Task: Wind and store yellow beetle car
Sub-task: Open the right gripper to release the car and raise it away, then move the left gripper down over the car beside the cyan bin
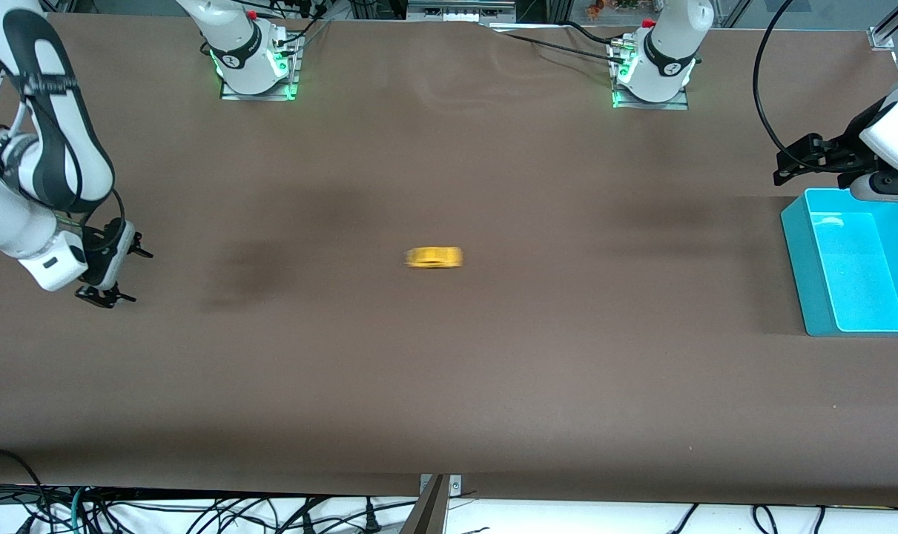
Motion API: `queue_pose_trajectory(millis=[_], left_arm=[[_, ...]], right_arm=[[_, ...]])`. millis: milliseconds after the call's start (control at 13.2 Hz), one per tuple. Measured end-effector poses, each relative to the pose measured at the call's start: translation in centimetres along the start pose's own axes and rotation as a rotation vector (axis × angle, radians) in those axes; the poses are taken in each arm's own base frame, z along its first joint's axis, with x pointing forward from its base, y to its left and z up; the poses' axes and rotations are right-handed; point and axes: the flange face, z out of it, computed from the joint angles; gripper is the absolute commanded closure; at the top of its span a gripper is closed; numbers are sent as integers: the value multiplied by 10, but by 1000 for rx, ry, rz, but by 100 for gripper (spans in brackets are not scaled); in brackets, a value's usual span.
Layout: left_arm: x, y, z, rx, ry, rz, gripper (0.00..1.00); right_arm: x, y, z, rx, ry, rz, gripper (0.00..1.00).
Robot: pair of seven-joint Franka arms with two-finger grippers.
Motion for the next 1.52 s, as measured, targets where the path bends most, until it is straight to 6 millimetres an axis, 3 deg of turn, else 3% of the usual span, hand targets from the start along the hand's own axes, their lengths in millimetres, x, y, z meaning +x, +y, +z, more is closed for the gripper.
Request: queue_pose_trajectory(millis=[227,909,1515], left_arm=[[0,0,0,0,0,0,0],[0,0,0,0,0,0,0],[0,0,0,0,0,0,0]], right_arm=[[43,-5,-54,-44,-42,39,0],[96,-25,-159,-60,-62,289,0],[123,-61,-222,-36,-90,902,0]])
